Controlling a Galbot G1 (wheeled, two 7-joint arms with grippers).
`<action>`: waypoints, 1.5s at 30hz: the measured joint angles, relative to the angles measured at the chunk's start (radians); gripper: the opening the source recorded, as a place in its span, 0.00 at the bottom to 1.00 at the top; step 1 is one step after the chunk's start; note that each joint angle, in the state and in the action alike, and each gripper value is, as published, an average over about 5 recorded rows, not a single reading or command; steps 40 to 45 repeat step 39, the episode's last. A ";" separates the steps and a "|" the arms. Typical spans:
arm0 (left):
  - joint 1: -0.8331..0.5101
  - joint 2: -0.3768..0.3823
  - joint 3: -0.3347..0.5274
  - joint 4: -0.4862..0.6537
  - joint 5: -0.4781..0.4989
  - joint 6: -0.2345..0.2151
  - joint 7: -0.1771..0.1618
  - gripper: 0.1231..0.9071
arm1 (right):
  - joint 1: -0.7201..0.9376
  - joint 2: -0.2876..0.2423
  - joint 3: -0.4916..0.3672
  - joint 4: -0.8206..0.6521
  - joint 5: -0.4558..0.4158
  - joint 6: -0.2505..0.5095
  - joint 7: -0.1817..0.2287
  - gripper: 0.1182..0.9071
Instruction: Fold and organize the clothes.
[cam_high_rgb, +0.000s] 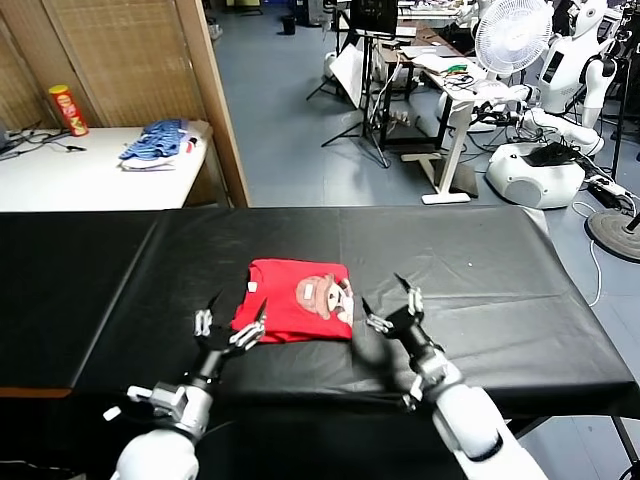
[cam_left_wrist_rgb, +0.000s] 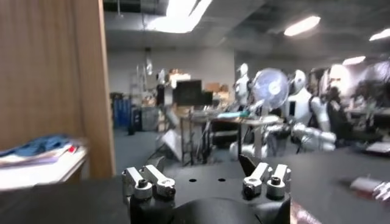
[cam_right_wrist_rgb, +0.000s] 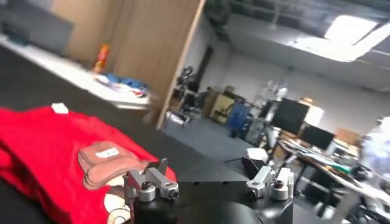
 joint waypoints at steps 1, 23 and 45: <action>0.011 0.004 -0.004 -0.005 0.003 0.003 -0.013 0.86 | -0.034 0.003 0.017 0.024 0.014 -0.007 0.016 0.86; 0.369 0.062 -0.170 -0.186 -0.218 0.286 -0.089 0.86 | -0.621 0.070 0.117 0.479 0.166 -0.302 0.237 0.86; 0.428 0.076 -0.257 -0.163 -0.209 0.273 -0.004 0.86 | -0.653 0.074 0.114 0.493 0.186 -0.354 0.249 0.86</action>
